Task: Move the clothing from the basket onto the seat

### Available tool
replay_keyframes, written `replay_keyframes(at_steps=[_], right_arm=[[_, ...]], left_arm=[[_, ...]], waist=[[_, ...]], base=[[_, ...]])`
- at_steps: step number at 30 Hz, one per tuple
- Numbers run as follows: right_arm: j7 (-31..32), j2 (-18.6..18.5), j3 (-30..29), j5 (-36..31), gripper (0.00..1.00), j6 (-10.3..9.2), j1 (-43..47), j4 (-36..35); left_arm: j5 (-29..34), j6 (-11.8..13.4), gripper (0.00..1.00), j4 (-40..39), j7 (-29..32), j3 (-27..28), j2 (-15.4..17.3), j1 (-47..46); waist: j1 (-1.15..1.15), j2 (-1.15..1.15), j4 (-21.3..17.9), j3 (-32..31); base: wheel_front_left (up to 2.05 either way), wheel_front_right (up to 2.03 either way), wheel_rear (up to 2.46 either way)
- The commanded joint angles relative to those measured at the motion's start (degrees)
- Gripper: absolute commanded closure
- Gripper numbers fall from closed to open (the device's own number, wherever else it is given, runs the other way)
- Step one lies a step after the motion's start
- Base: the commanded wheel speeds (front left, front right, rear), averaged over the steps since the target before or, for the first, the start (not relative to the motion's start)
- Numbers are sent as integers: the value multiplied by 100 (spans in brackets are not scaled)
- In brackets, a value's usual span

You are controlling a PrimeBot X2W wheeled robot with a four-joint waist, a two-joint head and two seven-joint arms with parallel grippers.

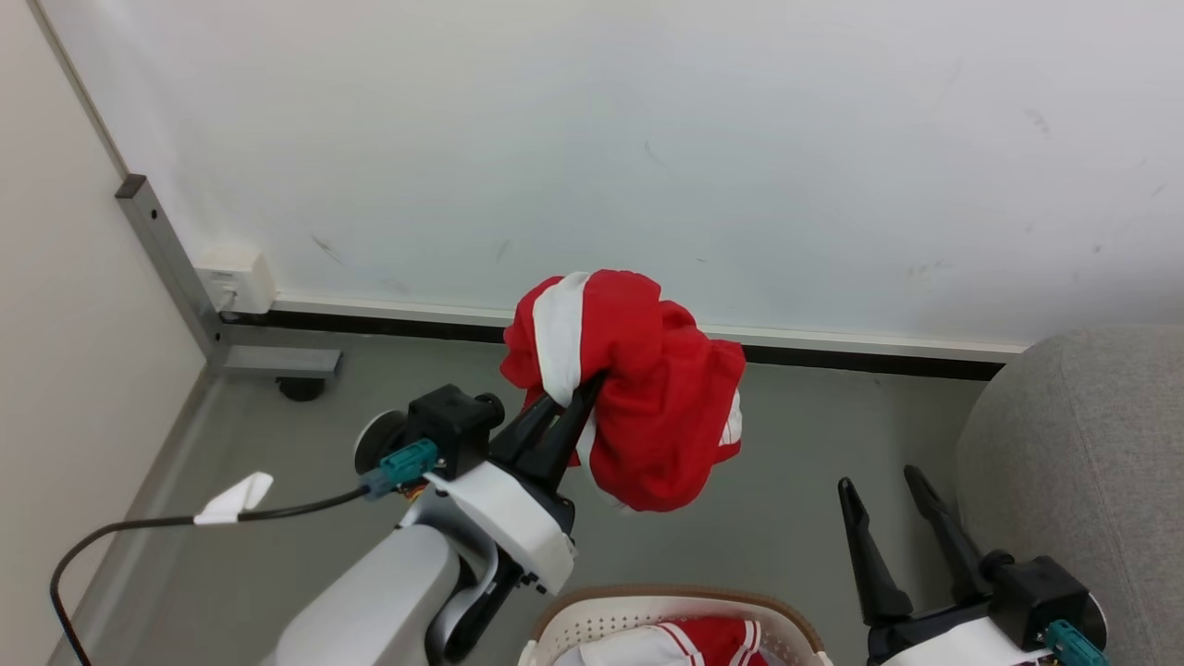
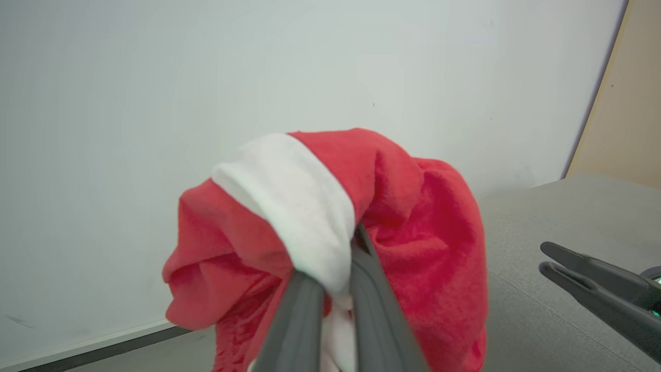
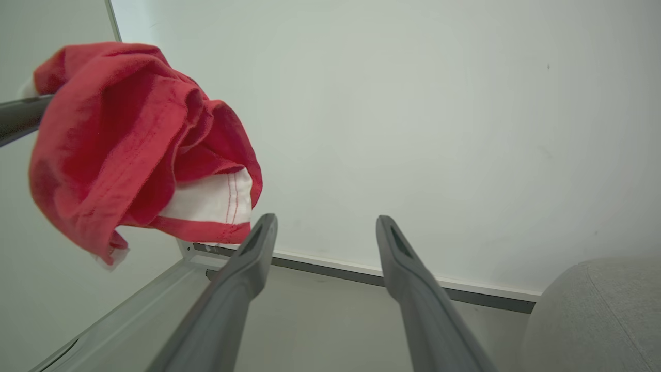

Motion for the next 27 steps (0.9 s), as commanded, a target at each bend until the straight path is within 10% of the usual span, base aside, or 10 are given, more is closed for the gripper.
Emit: replay_keyframes(at_steps=[1,13,27], right_arm=[[4,-20,66,56,0,-12,-7,-14],[5,-401,2054,1439,0,-12,-339,-4],[4,-612,2944,2414,0,-12,-990,485]], left_arm=[[6,11,100,-23,-5,29,27,89],[64,-58,100,-54,-5,35,-24,311],[161,-246,100,-69,32,-451,-319,471]], waist=[[1,0,-3,-1],[1,0,134,9],[1,0,732,-49]], base=[[0,0,0],[0,0,0],[0,0,0]])
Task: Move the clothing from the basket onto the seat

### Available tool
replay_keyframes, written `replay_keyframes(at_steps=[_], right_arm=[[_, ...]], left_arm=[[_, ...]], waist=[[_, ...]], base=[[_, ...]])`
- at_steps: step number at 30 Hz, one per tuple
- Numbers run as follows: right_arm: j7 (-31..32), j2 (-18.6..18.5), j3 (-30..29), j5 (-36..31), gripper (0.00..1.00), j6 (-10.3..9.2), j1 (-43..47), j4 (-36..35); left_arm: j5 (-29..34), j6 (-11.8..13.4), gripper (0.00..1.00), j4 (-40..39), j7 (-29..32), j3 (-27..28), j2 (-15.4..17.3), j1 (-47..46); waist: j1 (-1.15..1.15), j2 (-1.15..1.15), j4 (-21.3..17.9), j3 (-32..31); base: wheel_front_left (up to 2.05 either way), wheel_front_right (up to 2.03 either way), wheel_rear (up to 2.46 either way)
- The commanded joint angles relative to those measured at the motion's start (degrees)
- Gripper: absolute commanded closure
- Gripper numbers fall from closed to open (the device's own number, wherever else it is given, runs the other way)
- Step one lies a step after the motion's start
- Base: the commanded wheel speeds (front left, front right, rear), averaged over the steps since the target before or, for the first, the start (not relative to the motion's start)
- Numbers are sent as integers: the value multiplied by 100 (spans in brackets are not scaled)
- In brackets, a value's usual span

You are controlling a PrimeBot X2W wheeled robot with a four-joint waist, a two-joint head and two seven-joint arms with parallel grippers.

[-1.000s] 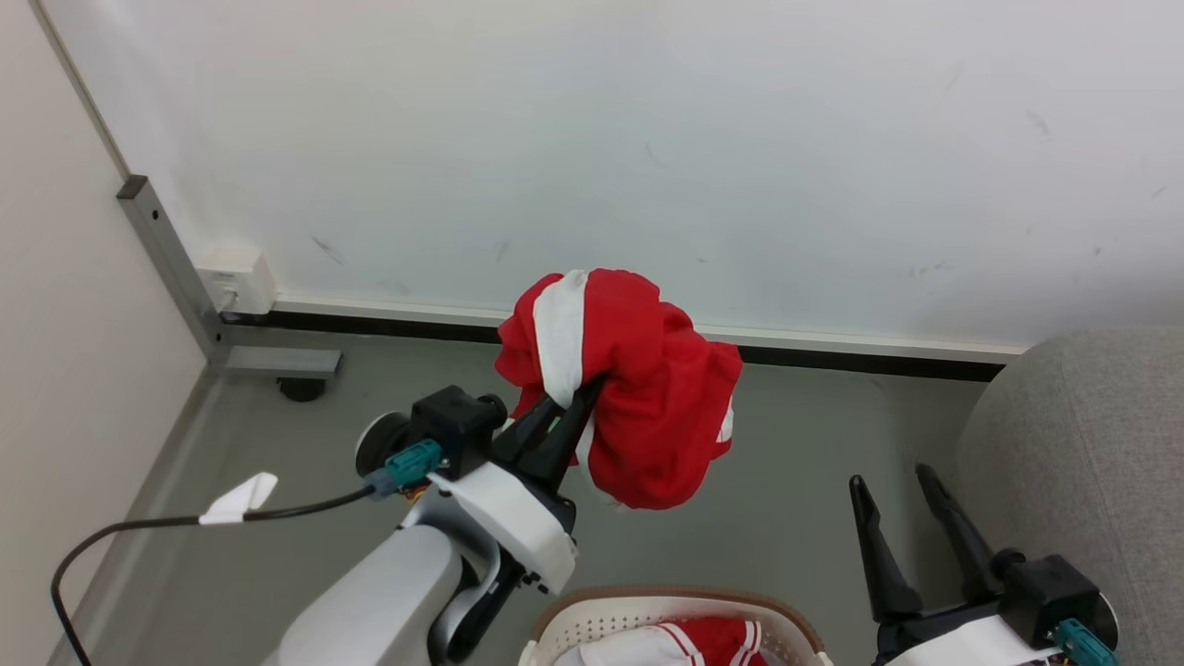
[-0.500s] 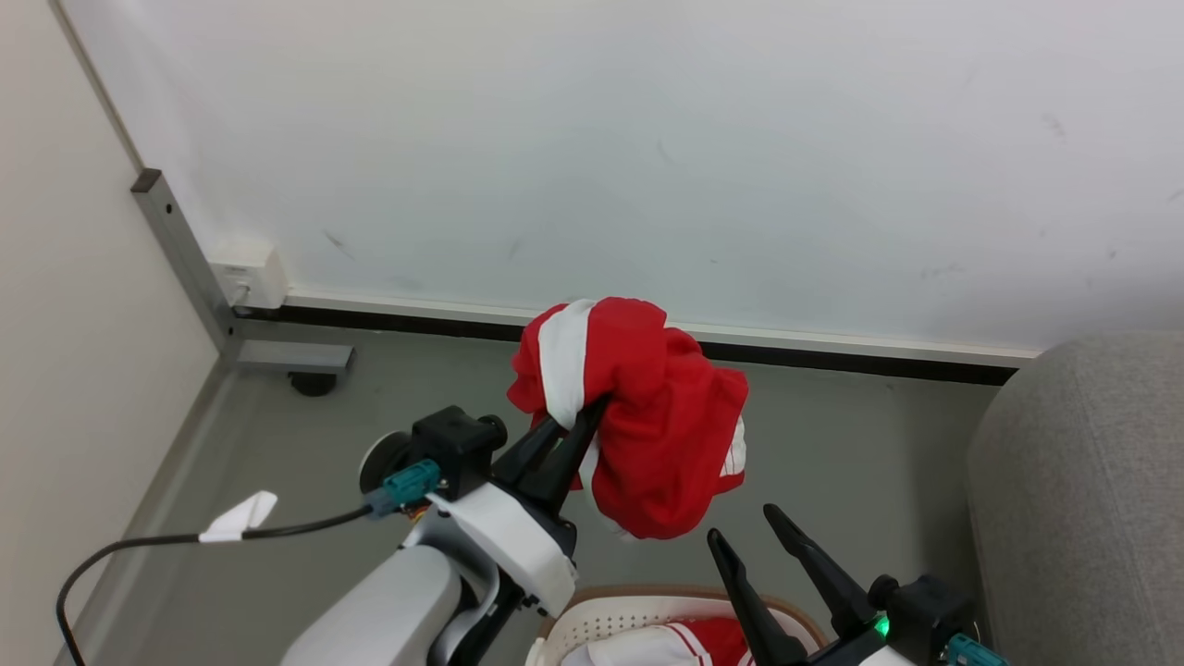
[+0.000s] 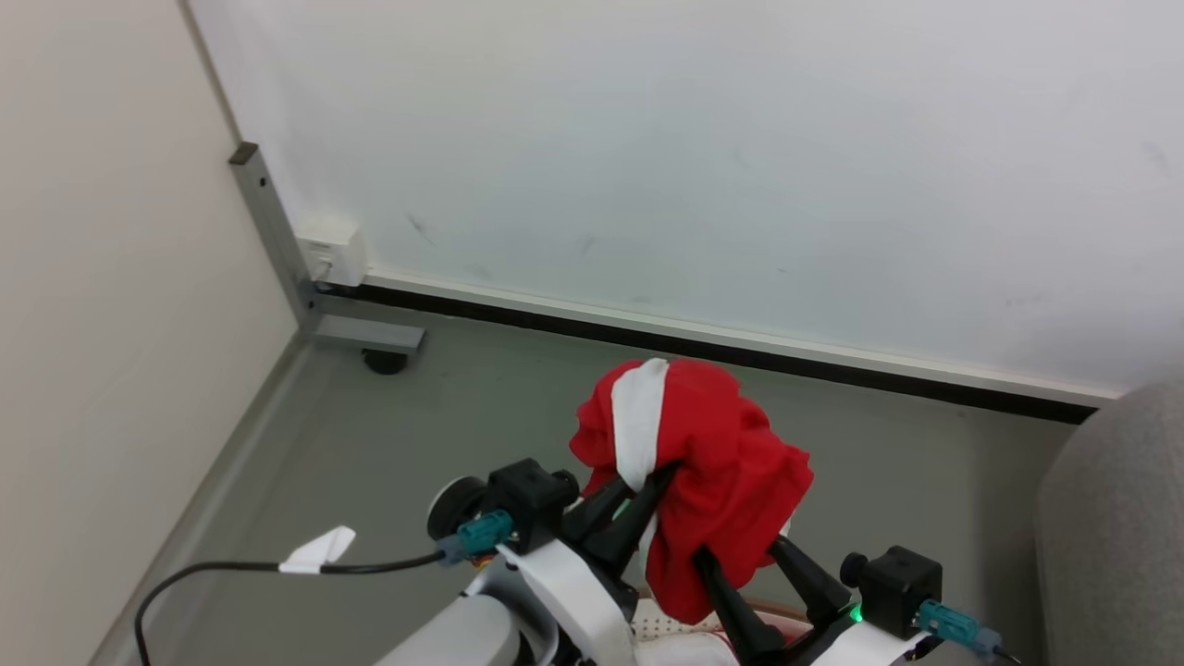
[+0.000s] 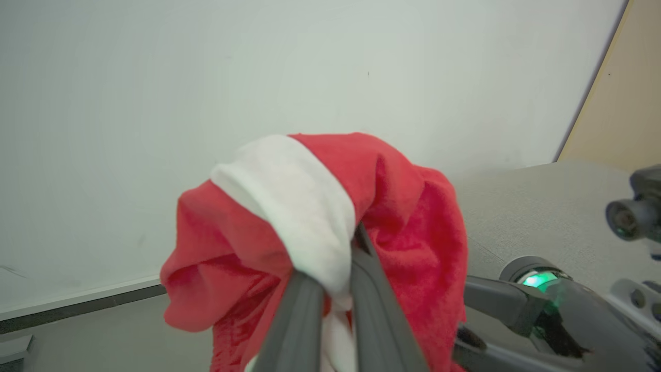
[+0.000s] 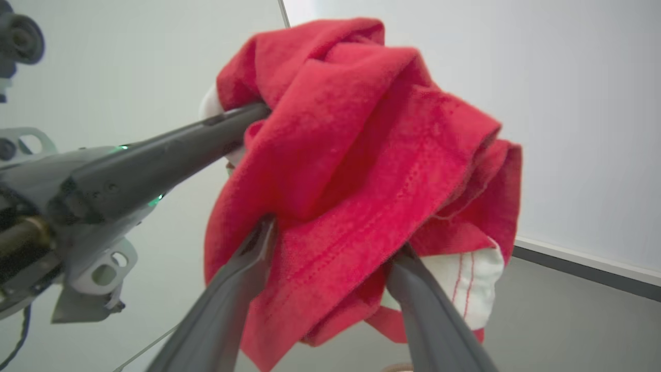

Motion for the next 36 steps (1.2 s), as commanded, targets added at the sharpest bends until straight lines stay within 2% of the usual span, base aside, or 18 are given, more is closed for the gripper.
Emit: replay_keyframes(at_steps=[1,8,9,10,17,32,33,34,35,36], right_arm=[[4,-11,31,70,0,-12,-75,59],[4,20,246,335,0,-12,-379,249],[4,17,251,319,53,-12,-405,224],[3,17,251,314,100,-12,-421,204],[2,-51,267,265,100,-12,-376,144],[2,-14,231,141,100,-12,-348,86],[2,-22,222,122,100,-12,-352,77],[1,-29,195,98,100,-12,-357,71],[1,-27,168,86,100,-12,-359,61],[1,-26,140,73,100,-12,-360,51]], left_arm=[[73,-23,100,-21,-5,-17,-15,60],[32,-108,100,4,37,-239,-130,154],[16,-98,100,9,40,-252,-142,159],[-1,-98,100,20,41,-261,-144,173],[-65,-55,100,63,24,-195,-94,158],[-183,26,100,78,-9,-70,-37,217],[-189,33,97,81,-12,-58,-29,223],[-194,50,65,78,-16,-42,-21,232],[-193,56,26,78,-19,-28,-13,241],[-218,52,0,78,-23,-7,-11,258]], waist=[[0,-1,100,-24],[0,-1,378,-63],[0,-1,403,-66],[0,-1,418,-68],[0,-1,429,-58],[0,-1,61,-7],[0,-1,15,0],[0,-1,-34,6],[0,-1,-93,13],[0,-1,-160,22]], base=[[0,0,0],[0,0,0],[0,0,0],[0,0,0],[0,0,0],[0,0,0],[0,0,0],[0,0,0],[0,0,0],[0,0,0]])
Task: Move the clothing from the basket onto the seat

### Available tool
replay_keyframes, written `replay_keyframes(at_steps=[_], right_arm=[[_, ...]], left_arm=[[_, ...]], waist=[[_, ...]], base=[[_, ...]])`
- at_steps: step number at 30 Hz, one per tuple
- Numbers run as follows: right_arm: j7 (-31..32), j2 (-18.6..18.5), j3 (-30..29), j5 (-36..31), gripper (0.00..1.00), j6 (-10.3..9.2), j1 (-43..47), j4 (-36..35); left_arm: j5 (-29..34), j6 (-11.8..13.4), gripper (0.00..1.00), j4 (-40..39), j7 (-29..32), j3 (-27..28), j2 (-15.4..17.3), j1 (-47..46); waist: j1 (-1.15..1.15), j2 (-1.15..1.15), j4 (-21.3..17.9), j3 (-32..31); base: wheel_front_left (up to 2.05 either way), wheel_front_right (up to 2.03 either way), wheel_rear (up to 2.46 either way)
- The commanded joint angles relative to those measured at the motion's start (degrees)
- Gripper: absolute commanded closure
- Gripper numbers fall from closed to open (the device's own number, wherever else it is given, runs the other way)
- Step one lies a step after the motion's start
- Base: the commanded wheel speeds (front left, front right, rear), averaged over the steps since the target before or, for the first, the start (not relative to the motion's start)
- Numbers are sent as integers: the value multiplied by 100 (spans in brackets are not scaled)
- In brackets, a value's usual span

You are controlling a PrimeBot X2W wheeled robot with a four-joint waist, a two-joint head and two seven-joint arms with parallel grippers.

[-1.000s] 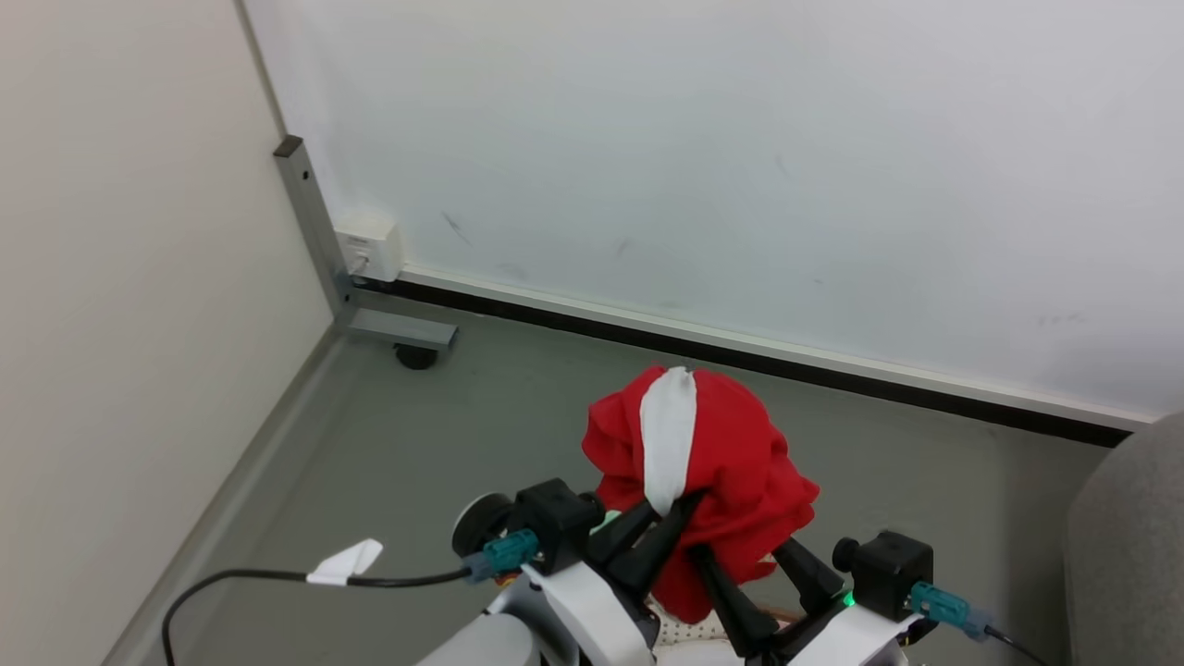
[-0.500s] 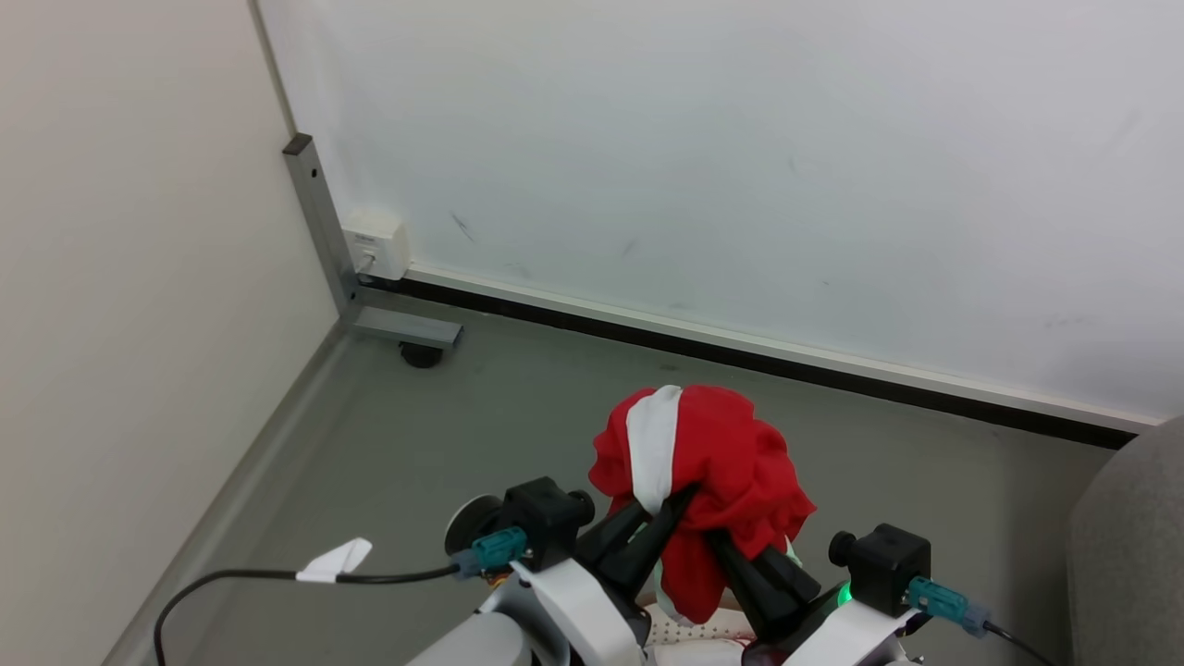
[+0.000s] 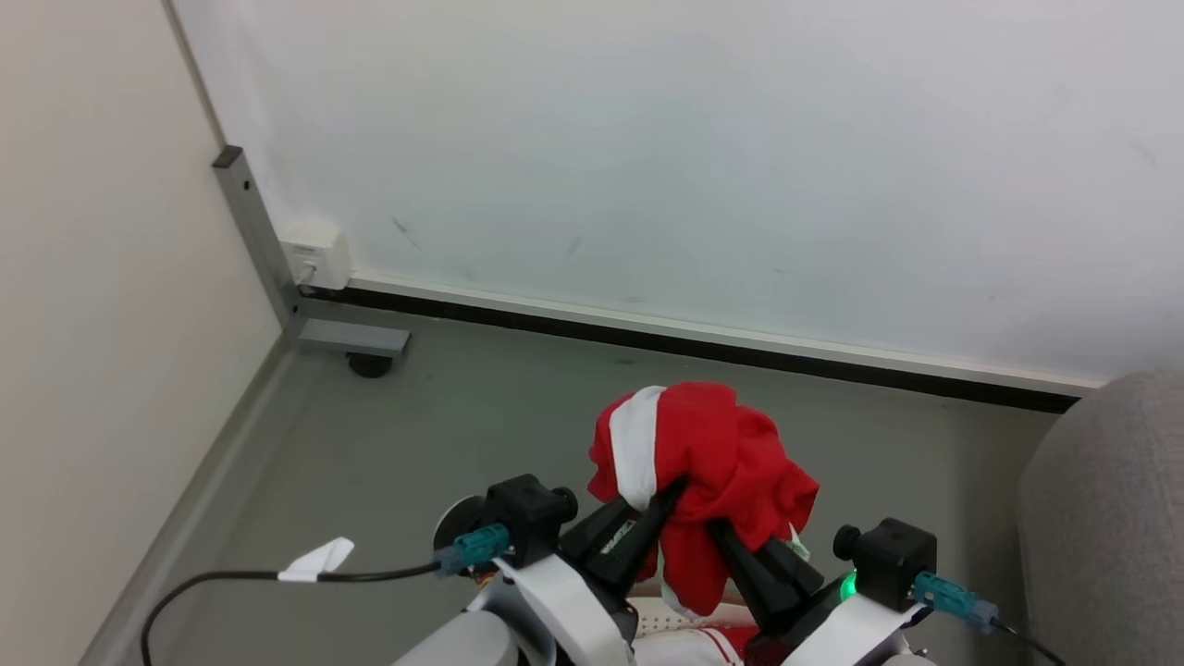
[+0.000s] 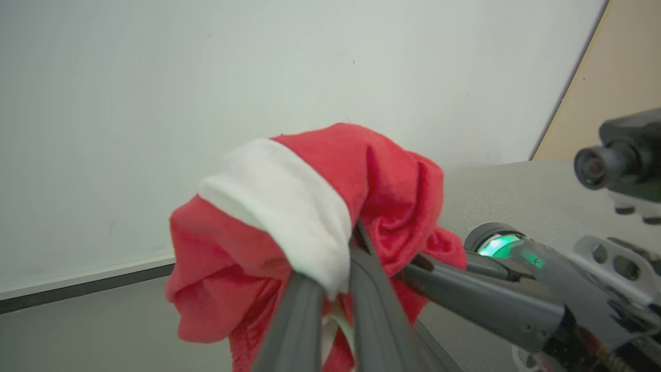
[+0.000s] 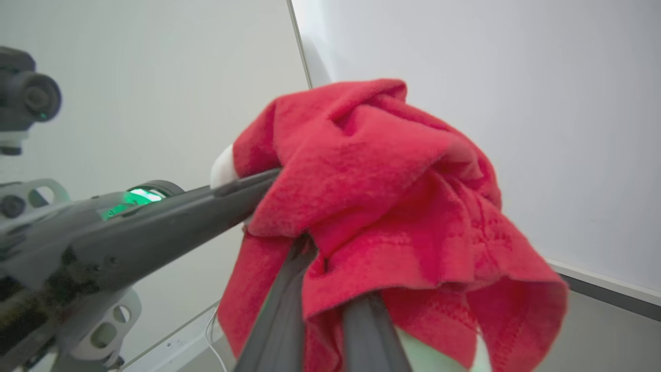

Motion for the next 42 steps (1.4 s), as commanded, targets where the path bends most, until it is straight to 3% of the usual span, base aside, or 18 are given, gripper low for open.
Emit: replay_keyframes(at_steps=[1,18,26,34,42], right_arm=[[-3,-31,-62,-55,100,-12,-23,-33],[-2,-511,-1112,-539,100,-12,168,-314],[-2,-716,-1555,-806,100,-12,408,-606],[-2,-720,-1770,-872,100,-12,581,-790],[-2,-783,-1907,-916,100,-12,585,-827]], left_arm=[[-94,4,0,16,-24,31,39,106],[165,30,0,-321,-44,227,146,308],[531,-82,0,-599,-42,421,96,447],[799,-236,0,-600,-43,583,-15,582],[961,-330,0,-550,-43,696,-115,631]], waist=[[0,0,-143,24],[0,0,-1966,254],[0,0,-2786,347],[0,0,-3287,352],[0,0,-3407,401]], base=[[0,0,0],[0,0,0],[0,0,0],[0,0,0],[0,0,0]])
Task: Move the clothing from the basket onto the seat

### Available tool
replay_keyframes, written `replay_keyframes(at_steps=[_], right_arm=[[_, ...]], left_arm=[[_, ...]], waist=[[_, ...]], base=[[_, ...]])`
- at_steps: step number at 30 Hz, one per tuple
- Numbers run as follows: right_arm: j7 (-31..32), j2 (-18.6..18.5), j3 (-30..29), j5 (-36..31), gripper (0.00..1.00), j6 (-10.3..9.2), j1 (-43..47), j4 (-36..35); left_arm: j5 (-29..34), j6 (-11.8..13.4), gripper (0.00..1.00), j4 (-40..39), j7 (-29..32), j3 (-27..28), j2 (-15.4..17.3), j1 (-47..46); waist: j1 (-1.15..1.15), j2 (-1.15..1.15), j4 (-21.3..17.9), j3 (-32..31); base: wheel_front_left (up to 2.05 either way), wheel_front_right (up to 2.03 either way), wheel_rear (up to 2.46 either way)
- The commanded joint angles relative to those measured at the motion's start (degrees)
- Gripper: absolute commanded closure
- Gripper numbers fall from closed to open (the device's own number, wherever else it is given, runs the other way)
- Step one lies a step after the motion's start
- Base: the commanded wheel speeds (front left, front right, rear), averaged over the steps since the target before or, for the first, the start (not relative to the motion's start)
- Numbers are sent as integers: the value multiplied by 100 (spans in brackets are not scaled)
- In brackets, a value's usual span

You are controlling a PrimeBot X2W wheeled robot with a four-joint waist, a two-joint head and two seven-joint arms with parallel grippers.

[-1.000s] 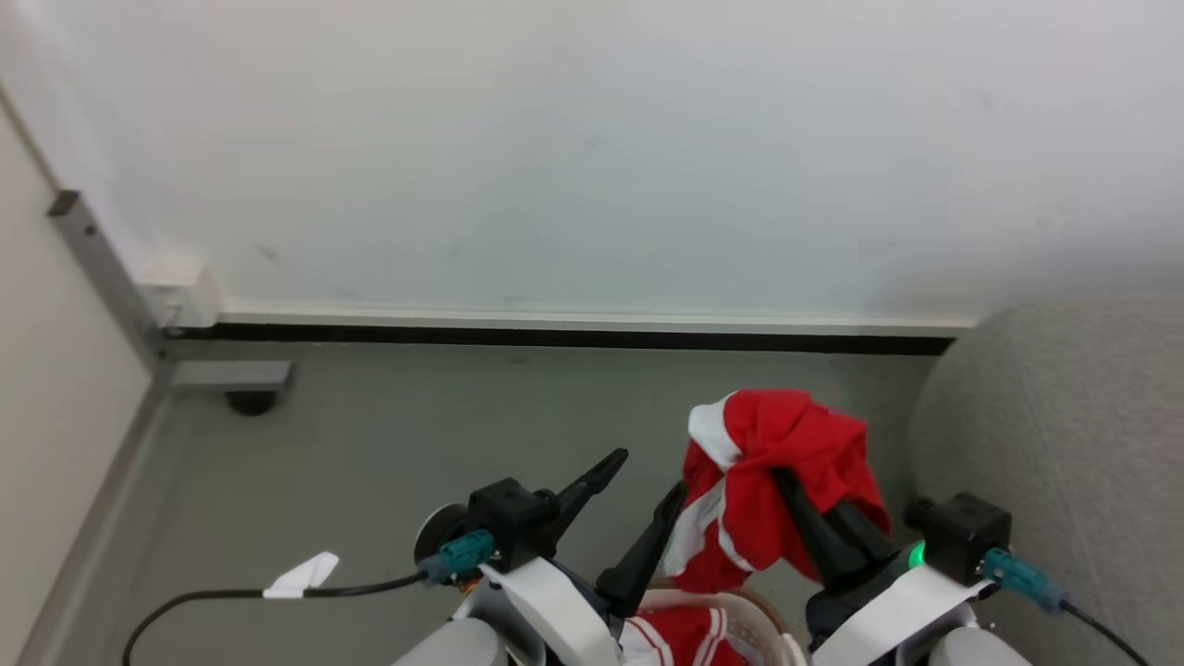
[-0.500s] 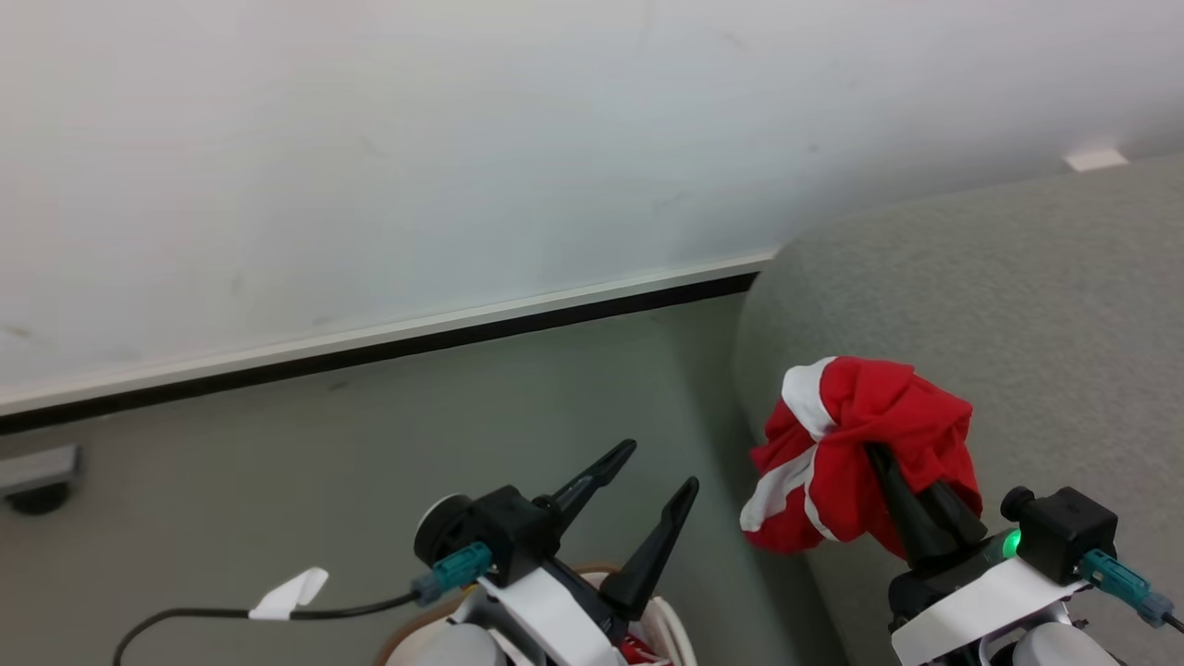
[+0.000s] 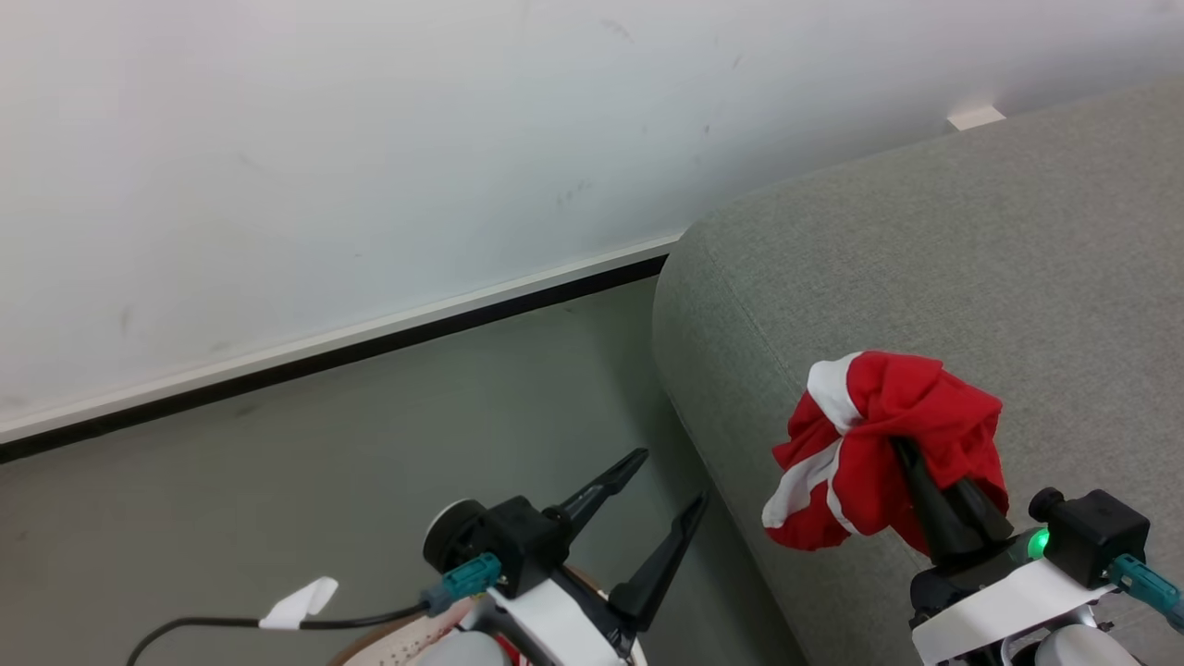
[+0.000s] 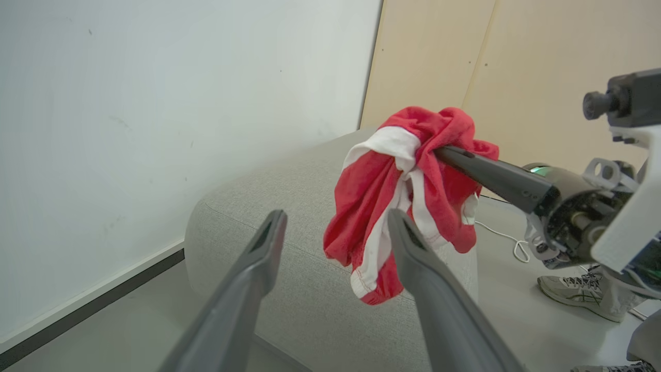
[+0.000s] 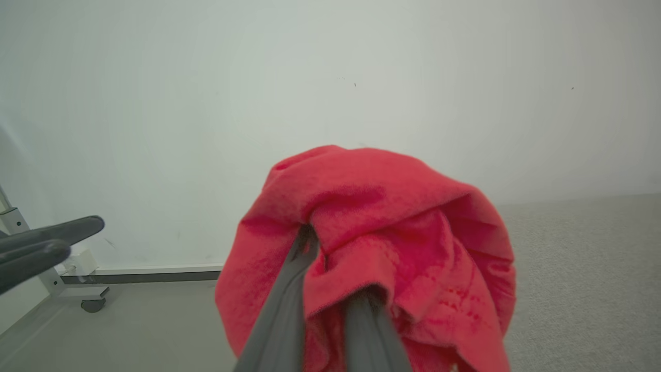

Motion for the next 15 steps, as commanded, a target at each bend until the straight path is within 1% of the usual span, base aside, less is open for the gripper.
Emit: replay_keyframes(at_steps=[1,7,13,15], right_arm=[[-1,-38,-22,-9,100,-12,-3,-19],[-1,-22,-248,-217,100,-12,-147,47],[1,0,-778,-593,100,-12,-537,228],[57,-84,-967,-742,100,-12,-804,338]], left_arm=[[69,-24,0,16,-4,28,3,76],[136,-80,0,-35,-4,90,11,22],[188,-113,0,-192,-4,148,152,-48],[198,-117,0,-229,-4,148,232,-95]], waist=[[0,0,9,17],[0,0,179,198],[0,0,444,536],[0,0,535,696]], base=[[0,0,0],[0,0,0],[0,0,0],[0,0,0]])
